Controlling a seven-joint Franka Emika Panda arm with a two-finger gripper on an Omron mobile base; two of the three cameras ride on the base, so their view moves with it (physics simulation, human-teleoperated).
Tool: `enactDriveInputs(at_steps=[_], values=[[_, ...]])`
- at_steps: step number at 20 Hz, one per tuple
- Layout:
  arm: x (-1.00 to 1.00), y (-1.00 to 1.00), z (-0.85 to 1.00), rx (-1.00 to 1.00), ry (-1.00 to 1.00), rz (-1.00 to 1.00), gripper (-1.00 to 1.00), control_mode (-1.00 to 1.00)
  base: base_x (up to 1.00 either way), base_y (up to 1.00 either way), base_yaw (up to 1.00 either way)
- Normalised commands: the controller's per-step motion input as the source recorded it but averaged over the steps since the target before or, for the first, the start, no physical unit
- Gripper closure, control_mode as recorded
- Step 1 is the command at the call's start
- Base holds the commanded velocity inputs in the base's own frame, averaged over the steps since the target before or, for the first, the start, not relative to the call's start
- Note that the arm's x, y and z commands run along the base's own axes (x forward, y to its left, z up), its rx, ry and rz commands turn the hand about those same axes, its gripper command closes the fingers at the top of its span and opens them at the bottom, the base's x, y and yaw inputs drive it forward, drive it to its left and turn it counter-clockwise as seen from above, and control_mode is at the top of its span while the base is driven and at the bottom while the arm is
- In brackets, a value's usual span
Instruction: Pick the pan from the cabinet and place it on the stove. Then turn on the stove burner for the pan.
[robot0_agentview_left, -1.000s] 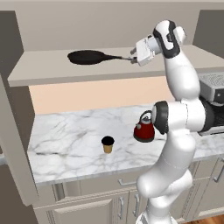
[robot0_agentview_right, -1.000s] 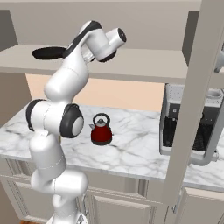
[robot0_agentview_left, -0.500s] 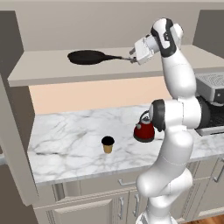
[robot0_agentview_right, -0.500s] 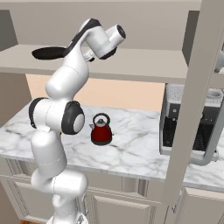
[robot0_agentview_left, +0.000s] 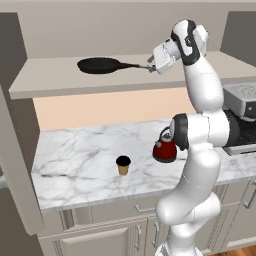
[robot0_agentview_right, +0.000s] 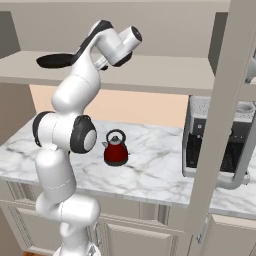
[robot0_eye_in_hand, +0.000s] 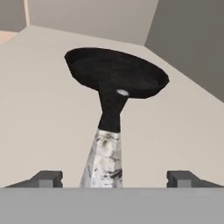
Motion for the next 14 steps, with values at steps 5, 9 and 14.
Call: enactDriveInputs(at_steps=[5,9,14], values=[[0.0,0.01,-0.25,-0.02,0.0,0.0,-1.0,-1.0,0.0,0.0,0.0],[0.0,0.06,-0.27,-0.05,0.02,0.0,-1.0,-1.0,0.0,0.0,0.0],[0.0,0.09,-0.27,-0.06,0.04,0.0,-1.0,-1.0,0.0,0.0,0.0]])
